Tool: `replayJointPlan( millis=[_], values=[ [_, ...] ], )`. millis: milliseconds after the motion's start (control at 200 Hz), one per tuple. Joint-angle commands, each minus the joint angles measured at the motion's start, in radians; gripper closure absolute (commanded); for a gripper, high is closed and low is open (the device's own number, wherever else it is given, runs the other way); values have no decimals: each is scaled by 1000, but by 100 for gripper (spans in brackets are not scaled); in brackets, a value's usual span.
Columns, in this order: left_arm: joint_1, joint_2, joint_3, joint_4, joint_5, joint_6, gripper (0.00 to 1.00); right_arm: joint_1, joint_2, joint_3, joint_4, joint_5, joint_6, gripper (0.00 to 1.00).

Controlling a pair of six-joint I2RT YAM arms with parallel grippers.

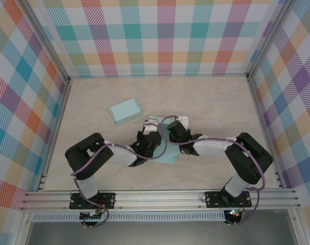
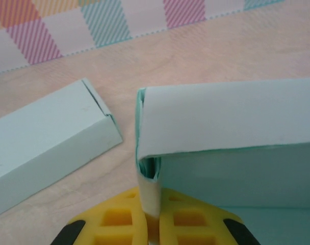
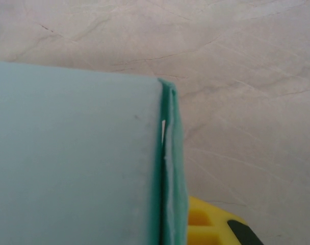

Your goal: Fold the paper box

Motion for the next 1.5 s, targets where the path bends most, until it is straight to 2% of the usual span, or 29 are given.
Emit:
replayJointPlan(
  millis=[0,260,375,430,555,600,819,1014,1219,1274,1334,1494],
  values=[
    [-7,24,59,-25,-152,-77,91,44,20,24,-51,-25,78,100],
    [47,36,75,-161,-188,-336,91,68,48,43,-50,-30,115,100],
    [68,29,67,-178,-168,-377,91,68,53,48,-49,-32,126,100],
    [72,19,45,-128,-97,-357,90,68,59,56,-54,-32,126,100],
    [71,-25,-5,-36,49,-309,79,67,72,79,-85,-30,128,100],
    [70,-49,-25,-30,90,-312,72,67,75,86,-96,-28,127,100],
    [45,-235,-143,-35,220,-320,47,64,87,129,-168,-7,129,100],
    [-8,-404,-191,-179,217,-361,35,53,87,157,-234,-5,133,100],
    [-15,-604,-229,-353,193,-439,25,41,62,183,-324,-22,118,100],
    [-15,-671,-238,-391,198,-443,17,30,54,199,-365,-60,103,100],
    [-15,-738,-239,-444,203,-447,1,14,48,223,-428,-114,78,100],
    [-15,-910,-220,-579,225,-446,0,-41,41,304,-626,-302,-23,100]
  ],
)
